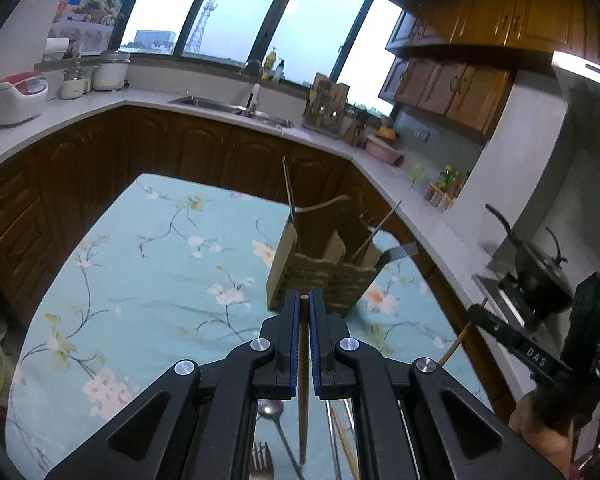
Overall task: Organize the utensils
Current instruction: 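Lift both held chopsticks and carry them over the wooden caddy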
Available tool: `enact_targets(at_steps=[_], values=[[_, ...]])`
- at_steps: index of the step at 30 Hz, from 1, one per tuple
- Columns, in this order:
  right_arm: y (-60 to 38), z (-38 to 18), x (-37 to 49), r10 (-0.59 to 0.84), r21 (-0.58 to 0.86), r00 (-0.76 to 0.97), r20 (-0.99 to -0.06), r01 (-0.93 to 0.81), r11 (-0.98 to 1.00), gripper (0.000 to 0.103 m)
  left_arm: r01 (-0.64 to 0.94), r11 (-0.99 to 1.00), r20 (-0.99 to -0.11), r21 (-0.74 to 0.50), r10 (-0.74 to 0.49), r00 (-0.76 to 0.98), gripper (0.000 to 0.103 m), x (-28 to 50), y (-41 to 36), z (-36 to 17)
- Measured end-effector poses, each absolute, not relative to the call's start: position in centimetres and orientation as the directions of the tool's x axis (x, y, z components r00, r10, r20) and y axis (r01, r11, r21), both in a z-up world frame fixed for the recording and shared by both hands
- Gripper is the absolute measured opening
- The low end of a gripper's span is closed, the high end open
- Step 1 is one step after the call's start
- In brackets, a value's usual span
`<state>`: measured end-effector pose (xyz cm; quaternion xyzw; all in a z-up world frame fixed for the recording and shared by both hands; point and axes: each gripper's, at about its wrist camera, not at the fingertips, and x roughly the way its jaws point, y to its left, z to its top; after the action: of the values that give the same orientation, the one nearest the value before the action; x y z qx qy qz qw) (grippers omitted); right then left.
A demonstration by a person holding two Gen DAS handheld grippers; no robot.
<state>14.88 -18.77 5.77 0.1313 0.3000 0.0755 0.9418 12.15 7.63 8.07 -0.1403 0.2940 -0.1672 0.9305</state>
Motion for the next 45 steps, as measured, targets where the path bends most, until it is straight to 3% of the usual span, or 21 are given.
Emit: enact_targets(at_steps=[18, 45], values=[[-19.6, 9.1, 16.0, 0.215, 0.307, 0.873, -0.437, -0.08, 0.948, 0.005, 0.232, 0.885, -0.362, -0.404, -0.388, 0.848, 0.003, 12.8, 9.7, 10.4], [-22.2, 13.9, 23.4, 0.121, 0.362, 0.974, -0.192, -0.045, 0.931, 0.005, 0.228, 0.872, -0.18, -0.433, -0.331, 0.926, 0.003, 20.8, 8.3, 8.3]])
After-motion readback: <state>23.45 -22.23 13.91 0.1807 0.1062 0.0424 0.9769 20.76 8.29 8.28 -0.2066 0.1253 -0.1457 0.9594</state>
